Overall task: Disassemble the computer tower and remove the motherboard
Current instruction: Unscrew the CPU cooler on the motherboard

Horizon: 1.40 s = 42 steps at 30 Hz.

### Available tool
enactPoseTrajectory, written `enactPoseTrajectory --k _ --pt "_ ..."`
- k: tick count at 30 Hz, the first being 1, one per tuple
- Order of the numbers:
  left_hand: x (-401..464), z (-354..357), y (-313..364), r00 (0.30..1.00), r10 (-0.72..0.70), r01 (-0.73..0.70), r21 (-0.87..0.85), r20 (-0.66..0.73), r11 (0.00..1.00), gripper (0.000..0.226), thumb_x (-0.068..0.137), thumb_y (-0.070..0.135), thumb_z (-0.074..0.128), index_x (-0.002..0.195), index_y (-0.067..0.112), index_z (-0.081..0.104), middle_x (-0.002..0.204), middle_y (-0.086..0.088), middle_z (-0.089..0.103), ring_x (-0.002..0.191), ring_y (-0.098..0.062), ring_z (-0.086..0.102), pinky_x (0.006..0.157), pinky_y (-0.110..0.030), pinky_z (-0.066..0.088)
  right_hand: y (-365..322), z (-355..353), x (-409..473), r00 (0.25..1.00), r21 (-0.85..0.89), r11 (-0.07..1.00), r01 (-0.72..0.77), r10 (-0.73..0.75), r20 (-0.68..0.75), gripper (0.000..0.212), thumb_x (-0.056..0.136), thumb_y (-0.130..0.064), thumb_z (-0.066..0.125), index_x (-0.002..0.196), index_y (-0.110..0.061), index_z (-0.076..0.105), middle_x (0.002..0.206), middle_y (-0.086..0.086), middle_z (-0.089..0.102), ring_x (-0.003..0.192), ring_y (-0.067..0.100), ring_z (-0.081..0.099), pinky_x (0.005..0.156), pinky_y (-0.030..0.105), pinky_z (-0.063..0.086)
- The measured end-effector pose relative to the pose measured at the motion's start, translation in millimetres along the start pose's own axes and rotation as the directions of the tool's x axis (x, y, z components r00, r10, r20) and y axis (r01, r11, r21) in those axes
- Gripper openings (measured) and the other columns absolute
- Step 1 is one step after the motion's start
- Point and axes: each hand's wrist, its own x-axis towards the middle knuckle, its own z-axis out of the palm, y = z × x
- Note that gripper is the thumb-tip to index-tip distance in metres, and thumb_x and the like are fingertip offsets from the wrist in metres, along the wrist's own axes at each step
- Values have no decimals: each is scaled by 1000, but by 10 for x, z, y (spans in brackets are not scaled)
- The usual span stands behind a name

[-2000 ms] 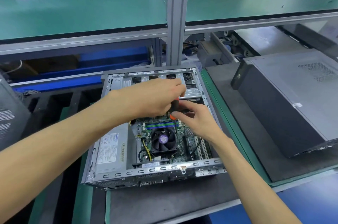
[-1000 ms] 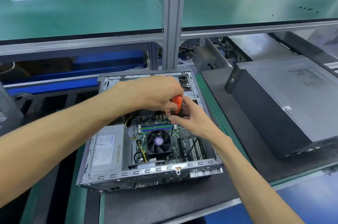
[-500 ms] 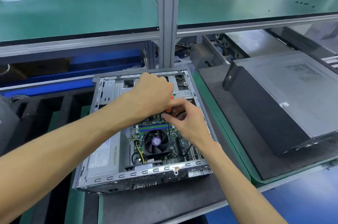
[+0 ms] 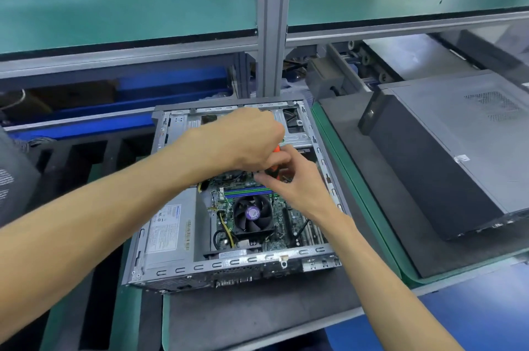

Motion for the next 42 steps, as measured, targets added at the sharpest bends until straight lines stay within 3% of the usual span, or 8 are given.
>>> enactPoseTrajectory --k 4,9,11,14,19,24,32,42 --pt "-20 172 154 975 -214 212 -42 -63 976 67 96 66 22 52 18 35 50 0 32 44 -15 28 55 -33 29 5 73 12 998 38 997 -64 64 -7 15 84 -38 74 89 -29 63 79 -2 70 72 15 64 68 39 54" --pt "-272 520 31 884 -357 468 -583 302 665 98 70 94 5 71 18 67 64 2 68 62 -14 66 72 -33 51 52 -28 40 978 314 937 -151 187 -88 10 75 -30 70 83 -24 68 83 -4 75 86 13 72 85 40 55" --pt "-434 787 108 886 -244 416 -445 394 793 81 74 91 32 106 22 61 101 2 66 94 -19 63 83 -38 51 71 -97 73 953 427 882 -200 276 -124 17 58 -37 66 66 -22 69 85 9 70 91 29 70 92 52 54" --pt "-622 1218 298 833 -91 251 -228 546 941 104 70 73 68 147 16 28 139 -7 46 128 -27 46 104 -42 40 74 -100 83 956 442 871 -215 280 -86 12 63 -29 60 63 -21 70 90 18 70 91 32 72 102 57 49" --pt "-629 1420 325 928 -81 154 -177 364 972 79 62 64 72 120 16 45 111 -3 63 100 -27 62 77 -39 49 127 -96 75 955 498 866 -37 177 -238 12 76 -11 51 83 -7 59 74 8 68 77 28 66 83 41 52" --pt "-589 1428 269 929 -102 188 -218 354 958 84 56 68 66 124 22 48 113 2 63 102 -24 63 76 -39 51 211 -181 40 934 545 838 24 176 -311 11 81 -20 64 83 -19 53 69 2 56 69 27 51 81 53 44" --pt "-629 1518 307 917 -129 197 -146 378 970 76 54 61 72 111 22 40 103 3 64 91 -23 65 63 -33 43 5 -148 -28 976 616 787 -36 161 -148 50 80 -80 58 68 -32 57 61 -2 52 57 17 45 69 35 41" --pt "-671 1553 229 919 -168 251 -201 356 947 92 52 67 64 128 22 38 115 2 64 99 -24 64 65 -33 39 -37 -27 1 979 593 797 -115 193 -70 49 94 -65 41 65 -28 54 61 3 50 58 21 44 71 43 38"
